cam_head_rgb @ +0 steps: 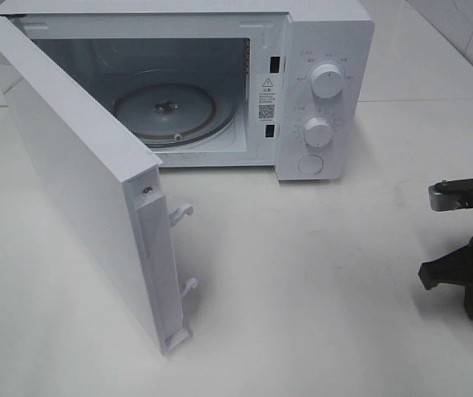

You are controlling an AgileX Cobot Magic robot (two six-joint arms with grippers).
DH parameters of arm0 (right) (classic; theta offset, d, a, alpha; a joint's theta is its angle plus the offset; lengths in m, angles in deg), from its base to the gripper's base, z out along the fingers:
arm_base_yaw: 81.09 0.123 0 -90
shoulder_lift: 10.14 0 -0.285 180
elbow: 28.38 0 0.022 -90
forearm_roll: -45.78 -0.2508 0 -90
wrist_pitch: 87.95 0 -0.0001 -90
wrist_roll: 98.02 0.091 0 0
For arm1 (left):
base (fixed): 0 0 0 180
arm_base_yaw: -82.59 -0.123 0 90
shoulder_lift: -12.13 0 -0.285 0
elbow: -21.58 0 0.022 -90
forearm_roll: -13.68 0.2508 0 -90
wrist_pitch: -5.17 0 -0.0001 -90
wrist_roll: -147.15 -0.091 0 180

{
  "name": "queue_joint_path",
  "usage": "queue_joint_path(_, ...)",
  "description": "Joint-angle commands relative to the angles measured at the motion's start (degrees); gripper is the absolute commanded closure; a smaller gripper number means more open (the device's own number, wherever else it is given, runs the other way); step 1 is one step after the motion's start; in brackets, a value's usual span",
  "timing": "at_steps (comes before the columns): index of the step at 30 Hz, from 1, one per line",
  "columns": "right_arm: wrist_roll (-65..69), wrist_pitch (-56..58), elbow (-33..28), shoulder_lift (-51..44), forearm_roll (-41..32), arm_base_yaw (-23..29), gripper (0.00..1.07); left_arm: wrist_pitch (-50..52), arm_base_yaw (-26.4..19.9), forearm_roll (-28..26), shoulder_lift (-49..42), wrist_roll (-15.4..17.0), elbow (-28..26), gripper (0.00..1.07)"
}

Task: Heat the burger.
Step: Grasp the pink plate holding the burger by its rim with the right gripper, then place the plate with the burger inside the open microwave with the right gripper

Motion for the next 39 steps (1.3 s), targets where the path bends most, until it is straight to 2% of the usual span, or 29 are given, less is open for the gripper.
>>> queue_joint_path(1,1.3,1.6,-0.9,0.8,0.5,-0.5,1.07,0.4,0.1,-0.3,-1.0,0.1,-0.1,0.07)
queue_joint_path(8,2.8,2.5,-0.9,-0.2,2.2,1.2,1.07,0.4,0.1,-0.3,-1.0,0.1,-0.1,0.07)
queue_joint_path(23,17.5,11.1,-0.9,-6.8,18.2,8.1,1.07,0.4,0.1,-0.3,-1.0,0.1,-0.1,0.07)
queue_joint_path(39,20.5,17.8,-0.9,-9.7,22.6,14.7,1.07,0.4,0.1,-0.3,-1.0,0.1,-0.1,0.07)
